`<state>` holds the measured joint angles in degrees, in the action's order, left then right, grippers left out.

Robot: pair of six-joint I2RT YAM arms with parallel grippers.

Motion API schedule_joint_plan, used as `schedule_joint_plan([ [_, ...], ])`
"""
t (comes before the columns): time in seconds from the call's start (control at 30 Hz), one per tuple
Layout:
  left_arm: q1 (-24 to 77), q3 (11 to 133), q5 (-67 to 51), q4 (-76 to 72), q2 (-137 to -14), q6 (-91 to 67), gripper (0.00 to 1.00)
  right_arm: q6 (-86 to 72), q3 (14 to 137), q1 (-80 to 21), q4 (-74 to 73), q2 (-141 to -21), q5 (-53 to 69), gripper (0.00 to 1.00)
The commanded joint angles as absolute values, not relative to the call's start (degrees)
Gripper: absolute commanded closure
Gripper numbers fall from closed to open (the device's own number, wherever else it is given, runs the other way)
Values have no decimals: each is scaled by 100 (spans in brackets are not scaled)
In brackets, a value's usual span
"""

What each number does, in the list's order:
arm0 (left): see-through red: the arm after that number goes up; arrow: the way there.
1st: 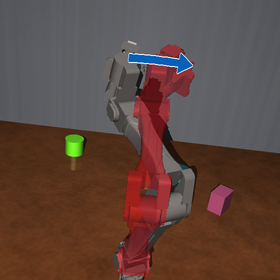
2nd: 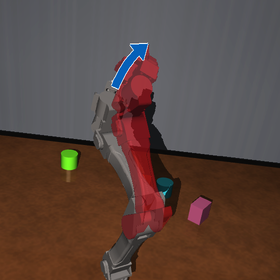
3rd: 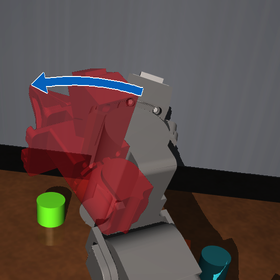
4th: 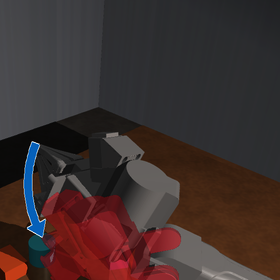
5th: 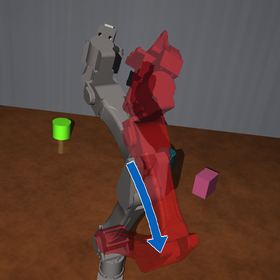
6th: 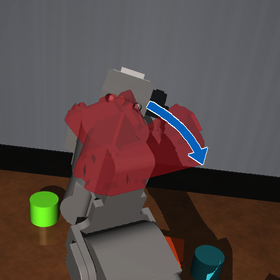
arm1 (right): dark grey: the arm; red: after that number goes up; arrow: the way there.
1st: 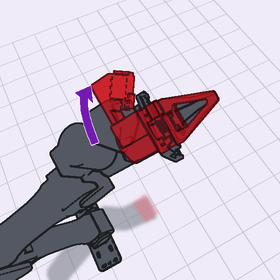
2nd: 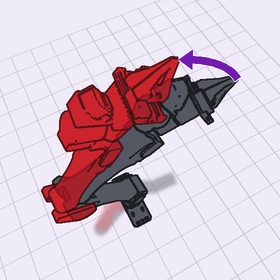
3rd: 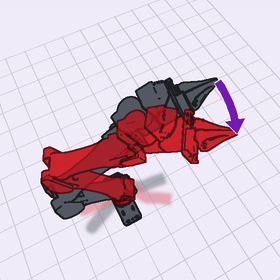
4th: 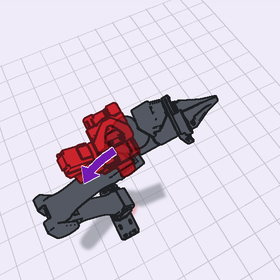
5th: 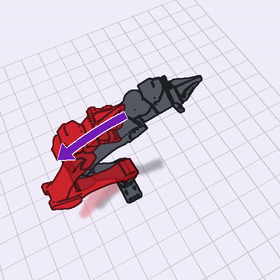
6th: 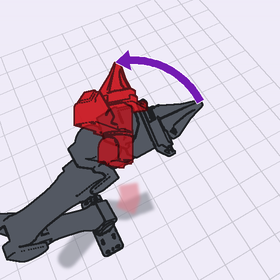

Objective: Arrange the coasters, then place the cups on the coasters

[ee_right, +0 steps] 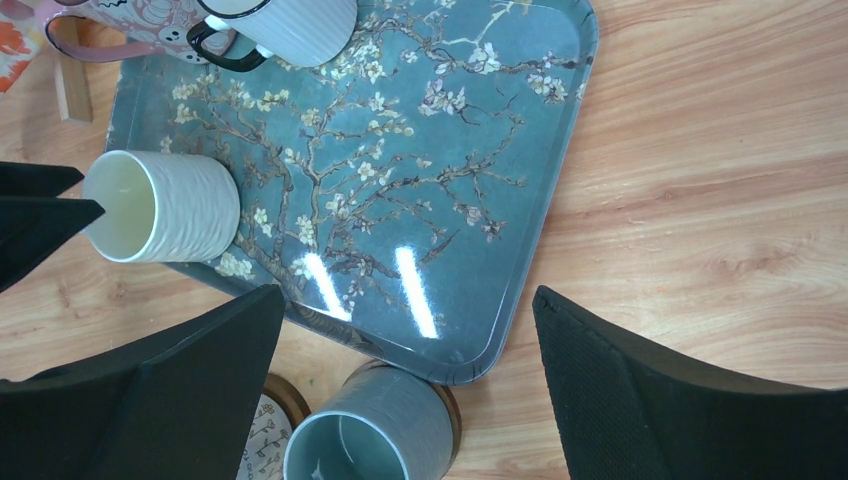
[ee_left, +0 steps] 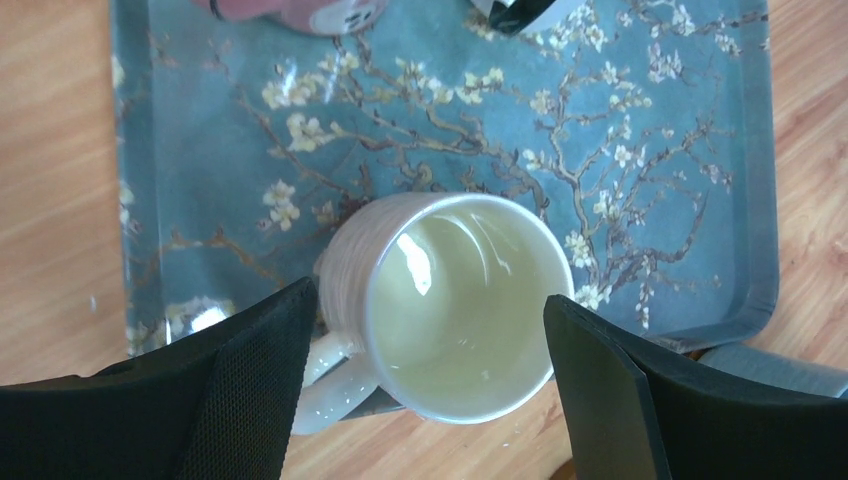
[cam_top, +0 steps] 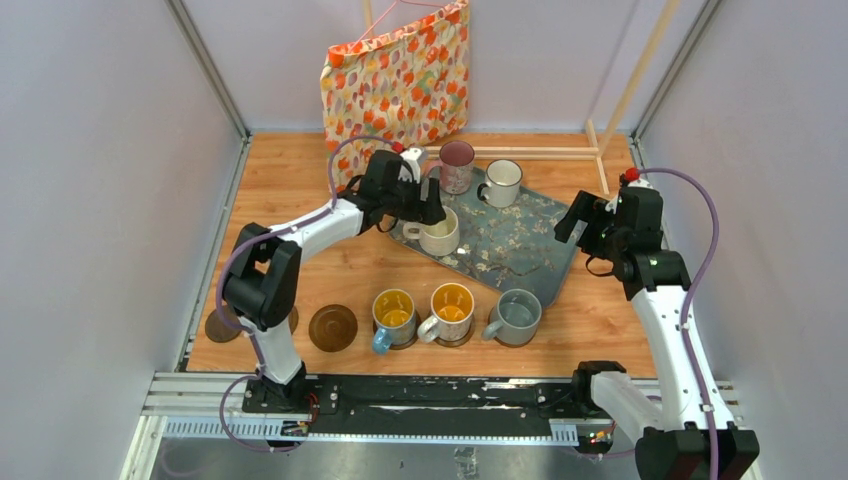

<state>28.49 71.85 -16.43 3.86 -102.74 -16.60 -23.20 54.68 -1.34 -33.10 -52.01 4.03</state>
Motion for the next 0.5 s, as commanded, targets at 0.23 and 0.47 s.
schedule_joint_plan([
  [0.23,2786,6576,-1852,-135,-9960,-2191,11,-2233,5361,-147,-3445,-5116,360,0],
  [0.47,2786,6190,-1843,-180,-9646,-2294,11,-2248,5359,-144,-3445,-5131,360,0],
])
